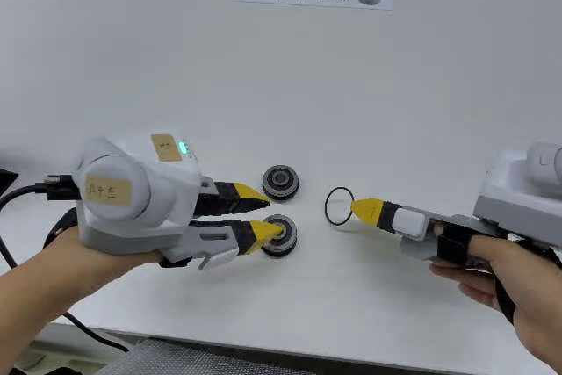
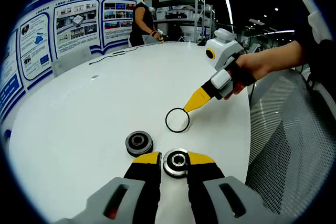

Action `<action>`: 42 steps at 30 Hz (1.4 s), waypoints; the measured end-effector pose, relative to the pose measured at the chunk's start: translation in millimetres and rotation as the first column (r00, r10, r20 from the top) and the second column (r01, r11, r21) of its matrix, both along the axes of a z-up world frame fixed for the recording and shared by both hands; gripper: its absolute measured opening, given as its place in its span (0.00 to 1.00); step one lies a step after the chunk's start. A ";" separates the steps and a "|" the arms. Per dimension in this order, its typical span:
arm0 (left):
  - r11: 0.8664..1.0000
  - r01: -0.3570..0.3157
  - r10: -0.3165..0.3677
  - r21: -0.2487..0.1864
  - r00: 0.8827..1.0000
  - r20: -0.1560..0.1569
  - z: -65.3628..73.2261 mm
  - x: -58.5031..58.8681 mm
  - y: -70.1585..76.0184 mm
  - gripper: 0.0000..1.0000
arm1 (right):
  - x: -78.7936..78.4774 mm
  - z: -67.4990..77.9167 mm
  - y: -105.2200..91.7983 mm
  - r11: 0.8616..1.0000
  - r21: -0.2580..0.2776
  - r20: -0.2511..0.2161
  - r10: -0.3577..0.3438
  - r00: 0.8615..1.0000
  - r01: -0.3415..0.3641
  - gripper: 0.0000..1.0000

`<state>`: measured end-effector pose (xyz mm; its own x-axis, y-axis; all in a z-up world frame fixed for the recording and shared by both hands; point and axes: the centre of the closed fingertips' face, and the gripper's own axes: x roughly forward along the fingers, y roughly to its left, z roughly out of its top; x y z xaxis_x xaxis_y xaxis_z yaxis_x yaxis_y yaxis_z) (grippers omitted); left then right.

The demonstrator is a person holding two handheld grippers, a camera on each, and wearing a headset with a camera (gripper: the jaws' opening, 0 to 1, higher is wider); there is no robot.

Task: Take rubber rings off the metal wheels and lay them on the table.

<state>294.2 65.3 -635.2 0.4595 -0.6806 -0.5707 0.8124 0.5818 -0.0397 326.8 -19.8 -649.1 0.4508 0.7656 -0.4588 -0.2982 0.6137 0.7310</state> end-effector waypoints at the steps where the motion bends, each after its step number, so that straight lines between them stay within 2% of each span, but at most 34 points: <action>1: 1.000 0.004 -0.004 -0.002 1.000 -0.005 -1.0 -0.9 -0.6 0.19 | 0.2 -1.4 -2.6 1.000 -0.010 0.001 -0.007 1.000 0.007 0.02; 6: 1.000 0.008 -0.008 -0.004 1.000 -0.011 -3.2 -1.5 -2.4 0.19 | -1.1 -12.2 -17.3 0.994 -0.109 -0.004 -0.020 1.000 0.019 0.02; 8: 1.000 0.009 -0.009 -0.006 1.000 -0.011 -3.2 -0.7 -3.2 0.19 | -1.8 -13.1 -20.2 0.989 -0.149 0.026 0.004 1.000 0.000 0.02; 14: 1.000 0.014 -0.014 -0.007 1.000 -0.009 -3.6 1.2 -6.0 0.18 | -3.9 -12.6 -23.9 0.980 -0.198 0.052 0.029 0.998 -0.018 0.03; 17: 1.000 0.018 -0.018 -0.004 1.000 -0.011 -5.2 1.4 -7.0 0.19 | -5.5 -16.2 -27.2 0.965 -0.256 0.078 0.073 0.994 -0.051 0.06; 22: 1.000 0.024 -0.024 0.002 1.000 -0.020 -8.2 0.3 -7.4 0.19 | -4.7 -15.5 -30.2 0.965 -0.259 0.088 0.062 0.994 -0.037 0.09; 25: 1.000 0.024 -0.024 0.005 0.999 -0.022 -9.3 -0.1 -7.2 0.19 | -3.4 -15.7 -36.7 0.951 -0.306 0.122 0.078 0.989 -0.037 0.14; 30: 1.000 0.027 -0.027 0.009 0.999 -0.019 -9.7 0.0 -7.4 0.18 | 3.1 -2.4 -36.7 0.969 -0.248 0.171 0.055 0.984 -0.011 0.16; 33: 1.000 0.029 -0.029 0.012 0.999 -0.017 -9.9 0.2 -7.8 0.18 | 4.1 3.8 -34.5 0.973 -0.231 0.186 0.055 0.981 -0.011 0.19; 35: 0.999 0.030 -0.030 0.012 0.999 -0.018 -10.4 0.1 -8.3 0.18 | 6.0 9.3 -32.4 0.975 -0.223 0.217 0.061 0.974 -0.012 0.19; 40: 0.999 0.036 -0.035 0.014 0.999 -0.025 -12.5 -0.7 -9.5 0.18 | 6.9 14.8 -27.5 0.984 -0.177 0.219 0.049 0.974 -0.009 0.19; 42: 0.999 0.037 -0.036 0.014 0.999 -0.027 -13.0 -0.9 -9.7 0.18 | 6.2 13.7 -26.8 0.984 -0.177 0.215 0.051 0.975 -0.012 0.19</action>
<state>293.3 55.6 -648.2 0.4192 -0.6880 -0.5925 0.8319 0.5524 -0.0529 332.9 -46.6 -635.4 0.5317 0.6984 -0.4791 -0.4596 0.7131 0.5294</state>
